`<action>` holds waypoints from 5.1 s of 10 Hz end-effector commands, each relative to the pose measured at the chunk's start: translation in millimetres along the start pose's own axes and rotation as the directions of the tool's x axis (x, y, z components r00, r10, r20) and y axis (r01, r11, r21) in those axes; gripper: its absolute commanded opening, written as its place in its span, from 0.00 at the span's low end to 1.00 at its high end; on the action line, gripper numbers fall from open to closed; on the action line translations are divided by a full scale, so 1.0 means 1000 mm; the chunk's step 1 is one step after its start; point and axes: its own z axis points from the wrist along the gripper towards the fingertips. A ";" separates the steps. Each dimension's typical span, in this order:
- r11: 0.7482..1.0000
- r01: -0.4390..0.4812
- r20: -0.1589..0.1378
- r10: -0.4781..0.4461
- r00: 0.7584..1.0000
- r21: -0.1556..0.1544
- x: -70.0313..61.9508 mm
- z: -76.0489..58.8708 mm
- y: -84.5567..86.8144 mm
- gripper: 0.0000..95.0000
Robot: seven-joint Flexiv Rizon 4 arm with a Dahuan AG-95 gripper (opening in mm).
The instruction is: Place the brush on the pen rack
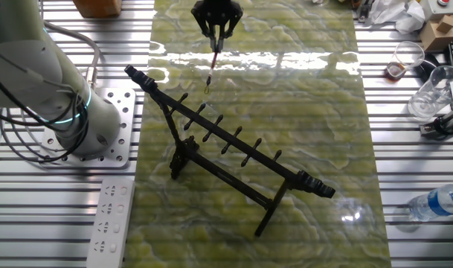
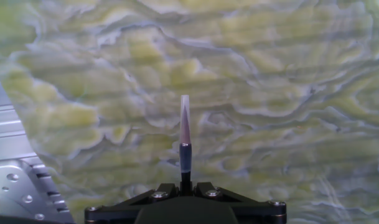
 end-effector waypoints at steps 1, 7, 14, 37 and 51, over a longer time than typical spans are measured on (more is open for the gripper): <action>1.000 -0.001 -0.011 0.000 1.000 -0.011 0.001 -0.004 0.002 0.00; 0.999 -0.040 0.068 0.041 0.997 -0.021 0.003 -0.006 0.007 0.00; 0.992 -0.104 0.072 0.109 0.991 -0.067 0.003 -0.007 0.011 0.00; 0.992 -0.127 -0.096 0.126 0.987 -0.004 0.023 -0.012 0.013 0.00; 0.999 -0.033 -0.128 0.029 0.991 -0.029 0.070 -0.027 -0.002 0.00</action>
